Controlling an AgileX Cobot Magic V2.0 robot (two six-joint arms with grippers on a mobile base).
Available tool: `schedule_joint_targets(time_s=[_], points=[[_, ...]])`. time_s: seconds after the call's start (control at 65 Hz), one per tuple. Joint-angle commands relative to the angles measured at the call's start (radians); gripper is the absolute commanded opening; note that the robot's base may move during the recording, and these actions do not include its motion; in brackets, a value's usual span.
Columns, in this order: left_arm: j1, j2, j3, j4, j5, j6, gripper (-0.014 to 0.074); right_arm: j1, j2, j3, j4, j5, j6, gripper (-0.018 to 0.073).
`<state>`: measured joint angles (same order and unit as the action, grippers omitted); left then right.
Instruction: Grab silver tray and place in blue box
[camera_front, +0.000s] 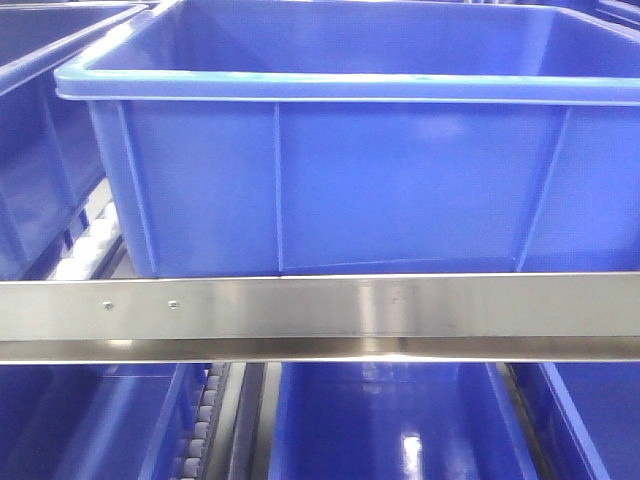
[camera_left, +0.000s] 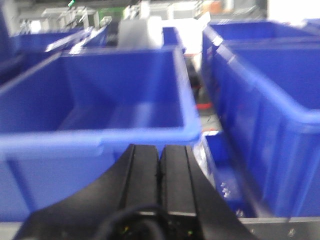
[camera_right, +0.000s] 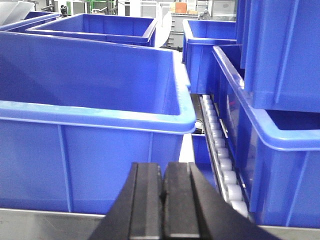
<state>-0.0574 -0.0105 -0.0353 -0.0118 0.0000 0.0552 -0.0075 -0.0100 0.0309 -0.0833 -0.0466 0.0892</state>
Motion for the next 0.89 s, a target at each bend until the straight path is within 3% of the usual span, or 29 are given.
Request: schedule_joint_targets(time_s=[0.0, 0.077, 0.2, 0.877], points=[[0.007, -0.020, 0.019, -0.007, -0.143, -0.019, -0.0093, 0.001, -0.021, 0.002, 0.000, -0.085, -0.004, 0.0055], [0.007, -0.020, 0.064, -0.013, -0.188, -0.019, -0.0093, 0.001, -0.021, 0.002, 0.000, -0.085, -0.004, 0.0055], [0.007, -0.020, 0.061, -0.016, -0.114, -0.019, -0.0093, 0.001, -0.021, 0.002, 0.000, -0.085, -0.004, 0.0055], [0.007, -0.020, 0.061, -0.016, -0.114, -0.019, -0.0093, 0.001, -0.021, 0.002, 0.000, -0.085, -0.004, 0.0055]])
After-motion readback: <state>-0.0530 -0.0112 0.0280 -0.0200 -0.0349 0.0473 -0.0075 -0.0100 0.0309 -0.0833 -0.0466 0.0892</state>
